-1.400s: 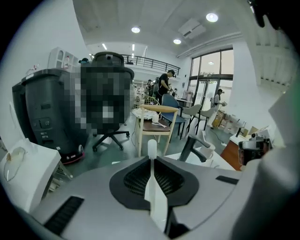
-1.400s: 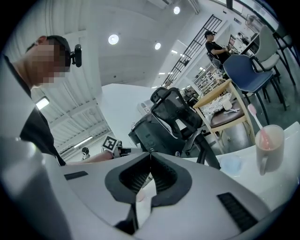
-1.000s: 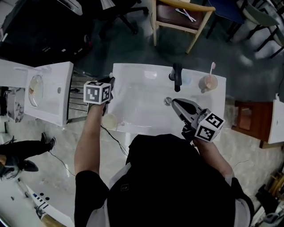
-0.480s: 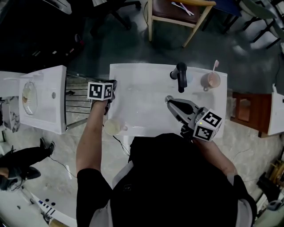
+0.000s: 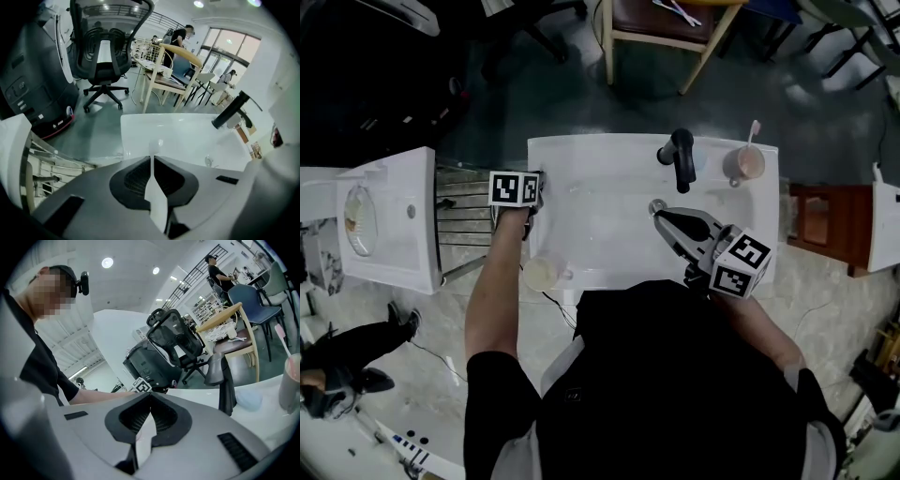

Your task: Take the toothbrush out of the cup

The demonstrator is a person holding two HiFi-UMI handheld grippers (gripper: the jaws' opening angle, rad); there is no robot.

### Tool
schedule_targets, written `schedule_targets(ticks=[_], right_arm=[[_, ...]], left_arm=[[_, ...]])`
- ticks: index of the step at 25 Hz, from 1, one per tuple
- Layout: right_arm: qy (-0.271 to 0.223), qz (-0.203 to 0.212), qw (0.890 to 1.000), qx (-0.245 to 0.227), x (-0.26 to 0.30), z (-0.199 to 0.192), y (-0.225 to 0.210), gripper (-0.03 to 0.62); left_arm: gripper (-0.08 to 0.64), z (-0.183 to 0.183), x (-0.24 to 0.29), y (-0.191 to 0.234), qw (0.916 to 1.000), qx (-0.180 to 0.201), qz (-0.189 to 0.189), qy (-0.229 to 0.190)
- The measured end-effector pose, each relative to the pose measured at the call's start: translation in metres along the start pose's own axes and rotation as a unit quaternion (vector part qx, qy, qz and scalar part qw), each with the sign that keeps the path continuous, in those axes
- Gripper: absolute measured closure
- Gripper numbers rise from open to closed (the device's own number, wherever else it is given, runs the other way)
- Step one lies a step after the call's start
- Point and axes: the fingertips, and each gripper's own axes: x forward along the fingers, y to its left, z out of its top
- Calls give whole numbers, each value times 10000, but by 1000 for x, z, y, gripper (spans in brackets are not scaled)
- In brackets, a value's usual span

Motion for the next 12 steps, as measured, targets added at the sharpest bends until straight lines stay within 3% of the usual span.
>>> schedule_targets(ticks=[3,12], right_arm=[[-35,-69,10000,-4,-2,1,-1,565],[-120,-189,9997,44,-12,-3,1,565]], left_arm=[[528,-1,4,-1,9999,102,73,45],[528,11,10,-10,9925,-1052,-461,-407]])
